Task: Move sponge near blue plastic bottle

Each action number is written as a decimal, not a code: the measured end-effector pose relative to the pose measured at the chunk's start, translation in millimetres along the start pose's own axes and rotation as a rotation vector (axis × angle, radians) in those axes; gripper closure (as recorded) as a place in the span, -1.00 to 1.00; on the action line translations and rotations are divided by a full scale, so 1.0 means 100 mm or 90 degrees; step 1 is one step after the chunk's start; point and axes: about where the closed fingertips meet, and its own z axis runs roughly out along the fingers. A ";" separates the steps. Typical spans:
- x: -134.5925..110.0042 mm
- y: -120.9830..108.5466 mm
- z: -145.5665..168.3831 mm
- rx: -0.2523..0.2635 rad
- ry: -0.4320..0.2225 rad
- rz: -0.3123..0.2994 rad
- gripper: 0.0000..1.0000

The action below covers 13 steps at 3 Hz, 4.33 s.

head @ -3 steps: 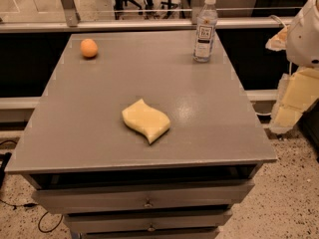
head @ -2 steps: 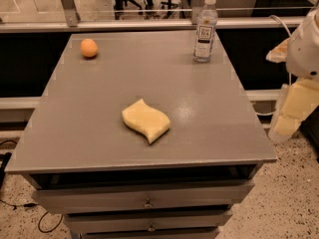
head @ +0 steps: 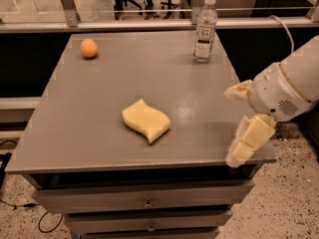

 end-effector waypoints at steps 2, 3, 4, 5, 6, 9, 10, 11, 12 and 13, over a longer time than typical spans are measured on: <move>-0.33 -0.13 0.11 -0.017 -0.096 -0.003 -1.00; -0.61 -0.19 0.35 -0.024 -0.144 -0.052 -1.00; -0.93 -0.27 0.61 -0.032 -0.185 -0.098 -1.00; -1.19 -0.31 0.99 -0.035 -0.221 -0.125 -1.00; -1.25 -0.34 1.16 -0.032 -0.237 -0.130 -1.00; -1.19 -0.43 1.21 0.005 -0.259 -0.117 0.41; -1.20 -0.56 0.96 0.046 -0.256 -0.124 0.98; -1.16 -0.77 0.49 0.109 -0.240 -0.135 1.00; -1.01 -0.97 0.00 0.179 -0.221 -0.128 1.00; -1.01 -0.97 0.00 0.179 -0.221 -0.128 1.00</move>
Offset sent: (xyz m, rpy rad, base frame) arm 0.0185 0.0240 0.0066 0.1269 -0.0176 0.0151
